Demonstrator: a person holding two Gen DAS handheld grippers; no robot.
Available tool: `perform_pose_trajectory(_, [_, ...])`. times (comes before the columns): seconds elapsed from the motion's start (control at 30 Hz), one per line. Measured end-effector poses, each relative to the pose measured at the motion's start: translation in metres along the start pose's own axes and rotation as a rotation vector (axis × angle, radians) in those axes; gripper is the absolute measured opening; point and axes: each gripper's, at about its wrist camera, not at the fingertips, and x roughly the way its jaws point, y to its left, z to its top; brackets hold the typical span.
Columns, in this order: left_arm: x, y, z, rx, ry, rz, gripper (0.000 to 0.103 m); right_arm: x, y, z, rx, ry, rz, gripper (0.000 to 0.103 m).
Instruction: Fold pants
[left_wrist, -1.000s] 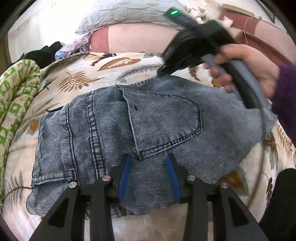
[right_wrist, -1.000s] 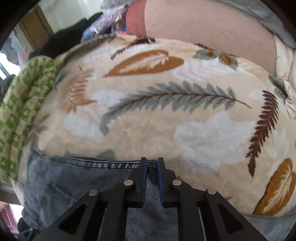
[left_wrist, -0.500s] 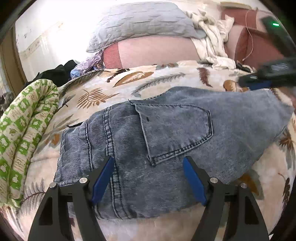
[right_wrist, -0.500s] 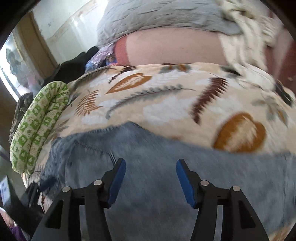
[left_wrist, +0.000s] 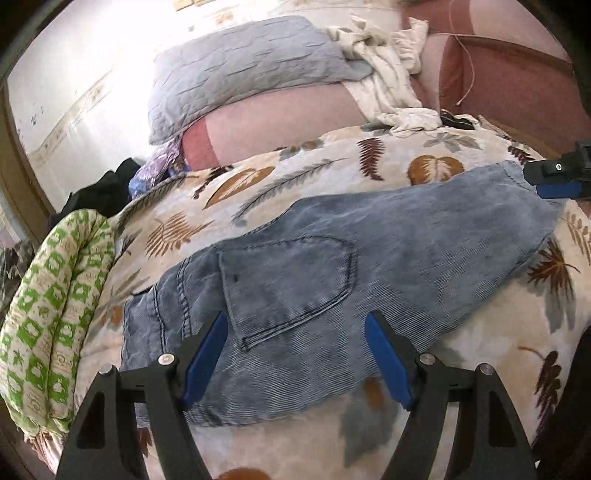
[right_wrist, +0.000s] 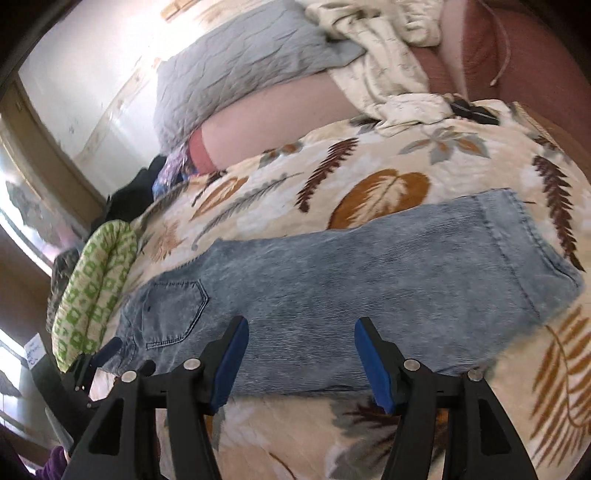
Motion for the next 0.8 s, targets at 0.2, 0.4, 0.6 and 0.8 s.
perform_pose_trajectory(0.2, [-0.011, -0.014, 0.011, 0.016, -0.012, -0.006, 0.077, -0.021, -0.019, 0.0, 0.028, -0.039, 0.006, 0.064])
perform_pose_trajectory(0.4, [-0.016, -0.025, 0.016, 0.035, -0.01, -0.003, 0.077, -0.037, -0.037, -0.004, 0.065, -0.07, 0.001, 0.064])
perform_pose_trajectory(0.6, [-0.018, -0.032, 0.019, 0.041, -0.002, -0.007, 0.077, -0.047, -0.052, -0.009, 0.11, -0.09, 0.015, 0.064])
perform_pose_trajectory(0.8, [-0.02, -0.041, 0.02, 0.054, 0.002, -0.014, 0.077, -0.05, -0.064, -0.016, 0.148, -0.097, 0.016, 0.064])
